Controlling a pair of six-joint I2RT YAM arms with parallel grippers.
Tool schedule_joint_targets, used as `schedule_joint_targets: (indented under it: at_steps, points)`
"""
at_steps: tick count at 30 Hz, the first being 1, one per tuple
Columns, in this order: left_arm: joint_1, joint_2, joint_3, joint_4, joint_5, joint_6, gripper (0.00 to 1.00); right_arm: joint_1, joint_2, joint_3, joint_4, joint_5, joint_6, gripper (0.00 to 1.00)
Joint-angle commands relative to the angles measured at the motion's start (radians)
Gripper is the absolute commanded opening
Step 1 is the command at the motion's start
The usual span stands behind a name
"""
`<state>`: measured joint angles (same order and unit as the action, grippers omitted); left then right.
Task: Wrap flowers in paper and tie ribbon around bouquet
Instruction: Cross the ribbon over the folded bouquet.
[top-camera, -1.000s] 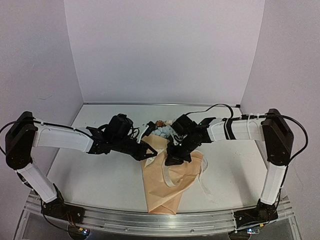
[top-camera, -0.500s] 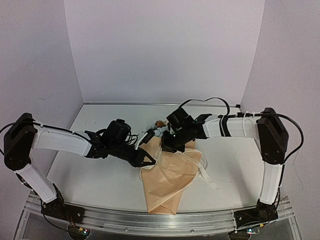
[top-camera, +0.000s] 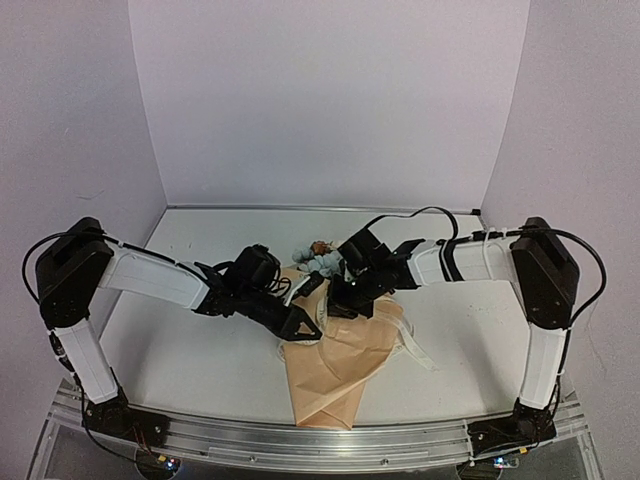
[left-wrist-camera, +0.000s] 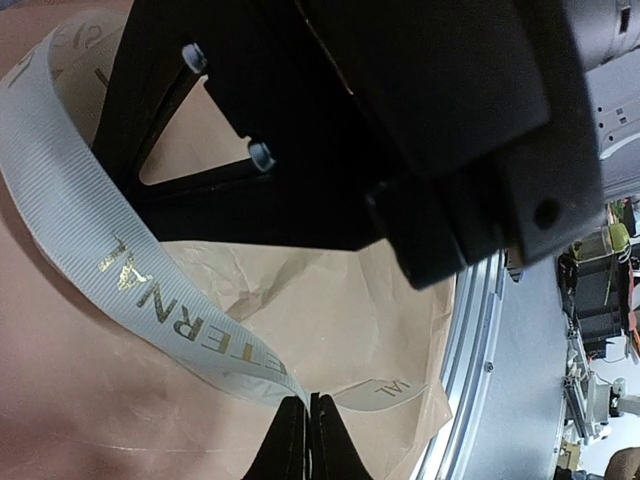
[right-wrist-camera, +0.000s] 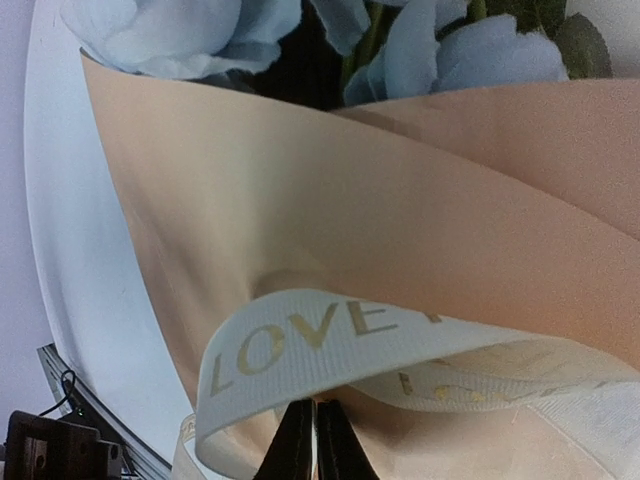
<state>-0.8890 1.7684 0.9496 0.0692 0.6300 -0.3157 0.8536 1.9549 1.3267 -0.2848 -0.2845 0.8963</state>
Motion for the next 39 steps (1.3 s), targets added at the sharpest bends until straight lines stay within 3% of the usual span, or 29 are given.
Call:
schedule_joint_targets:
  at_steps: [1,16,24,39]
  points:
    - [0.002,0.028,0.065,-0.001,0.053,-0.001,0.05,0.004,-0.106,-0.026,0.017,-0.012,0.0,0.05]
    - [0.002,-0.008,0.045,-0.006,0.07,0.006,0.06,0.011,-0.226,-0.147,0.008,-0.013,0.027,0.33]
    - [0.001,-0.013,0.028,-0.004,0.127,0.013,0.07,0.045,-0.225,-0.199,0.068,0.009,0.07,0.43]
    - [0.001,-0.008,0.03,-0.088,0.204,0.074,0.07,0.063,-0.179,-0.202,0.143,-0.027,0.112,0.41]
